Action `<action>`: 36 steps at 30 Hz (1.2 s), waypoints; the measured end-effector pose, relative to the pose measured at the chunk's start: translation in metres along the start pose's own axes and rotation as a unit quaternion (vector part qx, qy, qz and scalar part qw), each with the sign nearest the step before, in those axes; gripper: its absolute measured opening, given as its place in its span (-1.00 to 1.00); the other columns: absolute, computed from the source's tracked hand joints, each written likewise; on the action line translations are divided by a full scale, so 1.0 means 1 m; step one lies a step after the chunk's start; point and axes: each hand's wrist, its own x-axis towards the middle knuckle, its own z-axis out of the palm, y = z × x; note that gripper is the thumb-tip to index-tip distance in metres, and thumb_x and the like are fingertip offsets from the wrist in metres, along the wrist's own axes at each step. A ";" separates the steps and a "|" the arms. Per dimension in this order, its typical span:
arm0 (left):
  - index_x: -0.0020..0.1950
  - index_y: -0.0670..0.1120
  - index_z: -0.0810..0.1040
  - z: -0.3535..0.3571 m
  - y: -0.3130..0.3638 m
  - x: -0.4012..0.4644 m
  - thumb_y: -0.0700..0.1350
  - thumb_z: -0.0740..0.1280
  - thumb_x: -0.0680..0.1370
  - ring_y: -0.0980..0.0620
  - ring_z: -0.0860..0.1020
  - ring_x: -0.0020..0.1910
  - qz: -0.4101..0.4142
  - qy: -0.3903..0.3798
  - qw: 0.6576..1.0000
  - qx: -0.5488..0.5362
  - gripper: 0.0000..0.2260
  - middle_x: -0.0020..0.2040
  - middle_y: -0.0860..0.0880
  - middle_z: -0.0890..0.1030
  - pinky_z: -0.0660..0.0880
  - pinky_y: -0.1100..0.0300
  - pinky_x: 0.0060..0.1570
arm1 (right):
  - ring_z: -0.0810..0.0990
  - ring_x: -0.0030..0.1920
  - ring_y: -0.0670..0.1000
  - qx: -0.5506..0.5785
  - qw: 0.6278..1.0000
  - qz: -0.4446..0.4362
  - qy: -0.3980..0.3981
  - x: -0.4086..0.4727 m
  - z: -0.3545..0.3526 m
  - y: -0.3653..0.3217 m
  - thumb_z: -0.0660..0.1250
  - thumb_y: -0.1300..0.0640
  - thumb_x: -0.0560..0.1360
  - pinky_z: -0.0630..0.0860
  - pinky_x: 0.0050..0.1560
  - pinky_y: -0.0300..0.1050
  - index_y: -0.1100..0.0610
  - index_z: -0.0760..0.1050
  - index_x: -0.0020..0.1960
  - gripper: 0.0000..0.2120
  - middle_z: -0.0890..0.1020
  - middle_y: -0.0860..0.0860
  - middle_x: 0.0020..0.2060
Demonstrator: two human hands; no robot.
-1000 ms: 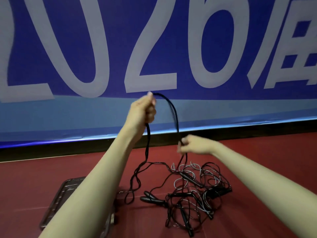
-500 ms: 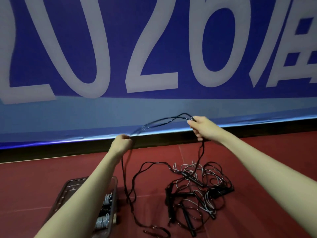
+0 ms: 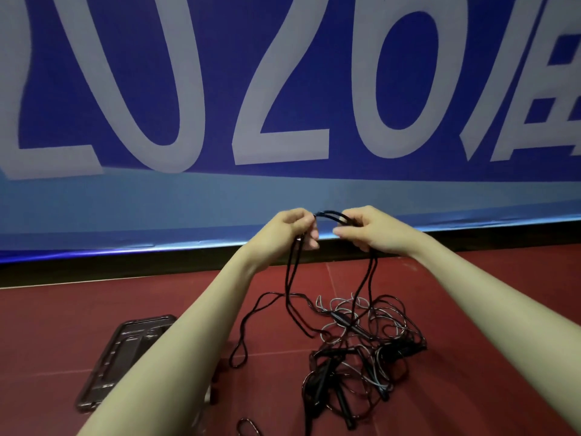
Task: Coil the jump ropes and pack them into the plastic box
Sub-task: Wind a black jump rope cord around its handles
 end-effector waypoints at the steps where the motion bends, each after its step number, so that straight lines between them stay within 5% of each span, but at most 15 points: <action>1: -0.16 -0.13 0.42 -0.001 0.004 0.001 -0.19 0.10 0.68 0.13 0.42 -0.45 0.019 0.021 0.999 -0.039 -0.77 -0.37 0.05 0.47 0.47 0.29 -0.30 | 0.41 -0.43 -0.10 -0.013 1.000 0.007 -0.020 0.000 0.001 0.007 0.34 0.13 0.57 0.36 -0.36 -0.28 0.17 0.47 -0.17 -0.83 0.46 -0.04 -0.43; 6: -0.17 -0.08 0.38 -0.026 0.034 0.008 -0.15 0.06 0.68 0.22 0.16 -0.56 0.082 0.153 0.946 -0.274 -0.75 -0.49 0.13 0.33 0.07 0.40 -0.59 | 0.50 -0.20 -0.09 -0.097 0.981 0.084 -0.146 0.004 0.020 0.067 0.40 0.11 0.51 0.41 -0.04 -0.18 0.07 0.53 -0.20 -0.87 0.57 -0.06 -0.24; 10: -0.16 -0.07 0.37 -0.050 0.023 0.000 -0.12 0.05 0.69 0.21 0.14 -0.56 0.085 0.209 0.928 -0.298 -0.75 -0.48 0.12 0.31 0.05 0.37 -0.58 | 0.40 -0.32 -0.06 -0.200 0.943 0.175 -0.200 -0.005 0.055 0.109 0.26 0.11 0.56 0.33 -0.23 -0.15 0.06 0.42 -0.27 -0.78 0.50 0.00 -0.31; 13: -0.18 -0.06 0.36 -0.063 -0.010 -0.004 -0.13 0.05 0.69 0.18 0.16 -0.55 0.032 0.258 0.934 -0.245 -0.74 -0.49 0.12 0.32 0.08 0.35 -0.58 | 0.49 -0.32 -0.03 -0.093 0.972 0.179 -0.119 -0.003 0.050 0.104 0.17 0.10 0.64 0.43 -0.12 -0.13 0.11 0.52 -0.32 -0.62 0.59 -0.05 -0.41; 15: -0.19 -0.06 0.39 -0.074 -0.039 -0.009 -0.15 0.06 0.68 0.12 0.24 -0.49 -0.027 0.310 0.937 -0.161 -0.73 -0.44 0.08 0.39 0.20 0.31 -0.49 | 0.53 -0.40 0.04 0.020 0.983 0.181 -0.030 0.002 0.042 0.090 0.13 0.19 0.64 0.53 0.00 0.00 0.14 0.40 -0.40 -0.57 0.51 0.02 -0.53; 17: -0.15 -0.09 0.44 -0.083 -0.070 -0.014 -0.17 0.10 0.66 0.04 0.40 -0.38 -0.096 0.330 0.939 -0.006 -0.78 -0.30 -0.03 0.51 0.36 0.19 -0.28 | 0.38 -0.56 0.01 0.063 0.981 0.176 0.058 0.009 0.036 0.074 0.13 0.24 0.62 0.56 -0.23 0.01 0.12 0.27 -0.39 -0.61 0.33 0.03 -0.57; 19: 0.08 -0.14 0.49 -0.081 -0.091 -0.018 -0.16 0.20 0.62 -0.07 0.50 -0.17 -0.165 0.284 0.929 0.171 -0.88 -0.02 -0.19 0.60 0.40 0.12 -0.09 | 0.27 -0.55 0.02 0.011 0.983 0.148 0.108 0.011 0.028 0.060 0.14 0.23 0.58 0.37 -0.39 -0.04 0.11 0.22 -0.38 -0.65 0.27 0.06 -0.54; 22: 0.49 -0.09 0.24 -0.061 -0.087 -0.018 -0.08 0.35 0.55 -0.16 0.36 0.36 -0.163 0.160 0.902 0.367 -0.45 0.43 -0.17 0.34 0.33 0.00 0.31 | 0.18 -0.46 0.01 -0.030 0.985 0.121 0.119 0.014 0.017 0.043 0.15 0.23 0.54 0.21 -0.41 -0.12 0.12 0.18 -0.33 -0.72 0.23 0.05 -0.49; 26: 0.57 0.03 0.05 -0.011 -0.050 -0.008 0.03 0.42 0.50 0.01 0.10 0.53 -0.054 0.001 0.940 0.337 -0.24 0.54 0.01 0.15 0.10 -0.04 0.48 | 0.18 -0.48 0.02 -0.066 0.988 0.102 0.099 0.018 0.013 0.024 0.16 0.20 0.56 0.16 -0.45 -0.17 0.15 0.21 -0.31 -0.72 0.26 0.03 -0.48; 29: 0.48 -0.01 0.28 0.019 -0.039 0.000 -0.01 0.38 0.55 0.10 0.33 0.42 -0.076 -0.089 0.979 0.165 -0.46 0.42 0.03 0.40 0.23 0.05 0.45 | 0.25 -0.42 0.03 -0.107 0.987 0.090 0.082 0.017 0.018 0.018 0.18 0.17 0.57 0.17 -0.37 -0.08 0.19 0.28 -0.32 -0.71 0.34 0.05 -0.45; 31: 0.17 -0.11 0.52 0.029 -0.038 0.002 -0.07 0.27 0.62 0.07 0.58 0.10 -0.083 -0.119 0.983 0.109 -0.82 0.04 -0.02 0.65 0.41 0.08 0.30 | 0.28 -0.40 0.03 -0.128 0.985 0.085 0.072 0.014 0.020 0.018 0.18 0.18 0.57 0.17 -0.36 -0.06 0.21 0.31 -0.31 -0.72 0.37 0.06 -0.42; 33: -0.11 -0.14 0.50 0.030 -0.035 0.002 -0.11 0.18 0.66 0.08 0.51 -0.30 -0.084 -0.106 0.990 0.036 -0.79 -0.35 0.02 0.52 0.47 0.16 -0.04 | 0.28 -0.41 0.01 -0.141 0.984 0.081 0.069 0.011 0.018 0.025 0.20 0.17 0.58 0.17 -0.37 -0.06 0.21 0.32 -0.29 -0.72 0.36 0.04 -0.43; 36: -0.26 -0.10 0.42 0.023 -0.023 0.003 -0.11 0.18 0.66 0.14 0.21 -0.48 -0.049 -0.039 0.998 -0.005 -0.72 -0.48 0.09 0.24 0.22 0.25 -0.38 | 0.28 -0.46 -0.06 -0.086 0.993 0.068 0.046 0.006 0.017 0.038 0.26 0.10 0.59 0.23 -0.41 -0.18 0.14 0.33 -0.29 -0.70 0.34 -0.02 -0.46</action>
